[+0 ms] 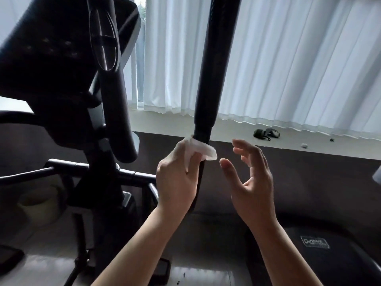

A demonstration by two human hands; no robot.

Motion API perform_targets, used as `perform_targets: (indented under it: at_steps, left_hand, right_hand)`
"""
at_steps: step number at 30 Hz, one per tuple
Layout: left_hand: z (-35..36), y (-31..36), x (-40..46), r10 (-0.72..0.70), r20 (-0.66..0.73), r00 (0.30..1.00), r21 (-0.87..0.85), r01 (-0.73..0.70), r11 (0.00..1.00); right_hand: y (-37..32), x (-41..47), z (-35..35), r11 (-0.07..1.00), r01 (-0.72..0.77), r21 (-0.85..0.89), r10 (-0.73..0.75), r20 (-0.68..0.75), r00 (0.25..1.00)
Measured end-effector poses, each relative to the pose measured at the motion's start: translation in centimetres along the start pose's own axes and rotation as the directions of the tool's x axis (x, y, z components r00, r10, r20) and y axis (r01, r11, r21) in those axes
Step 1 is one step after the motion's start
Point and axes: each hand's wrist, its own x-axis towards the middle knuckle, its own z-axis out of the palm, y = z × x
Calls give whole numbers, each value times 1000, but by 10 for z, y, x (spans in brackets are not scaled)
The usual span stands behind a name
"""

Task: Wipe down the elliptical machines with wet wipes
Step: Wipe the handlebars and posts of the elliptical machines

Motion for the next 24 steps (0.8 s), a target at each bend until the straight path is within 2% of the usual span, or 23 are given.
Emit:
perform_targets:
  at_steps: [3,7,9,11,13,14,16,18,20,22,24]
  left_hand:
    - [-23,2,-4,-61,24,998,-155,64,986]
    - [-48,16,5,62,196,979,-83,-47,995]
    - [-55,22,10,36,267,963,-90,-12,996]
    - [-59,24,13,-25,289,957,-82,51,995]
    - [-61,23,16,-75,302,950,-99,110,989]
    - [-62,21,17,-109,307,945,-132,156,979]
    - [-60,18,15,-190,301,934,-171,250,953]
    - [-55,13,9,-267,272,925,-174,320,931]
    - [-49,9,2,-338,241,910,-200,387,900]
    - [-45,8,-3,-377,207,903,-222,419,880]
    - [-46,10,-5,-389,158,907,-238,418,877]
  right_hand:
    - [-8,2,-2,999,43,-1,-43,103,994]
    - [-26,13,0,986,167,-25,-152,297,943]
    - [-31,18,2,982,191,-14,-175,338,925]
    - [-35,23,2,987,154,47,-161,299,941]
    - [-36,30,-2,990,29,140,-55,180,982]
    - [-36,35,-5,990,-1,140,-12,97,995]
    - [-36,44,-12,997,65,46,-61,-83,995]
    - [-36,53,-19,980,178,-87,-195,-267,944]
    - [-38,59,-18,895,380,-233,-440,-319,839]
    - [-39,63,-2,728,633,-262,-681,-172,712]
    - [-30,66,18,506,814,-285,-816,150,559]
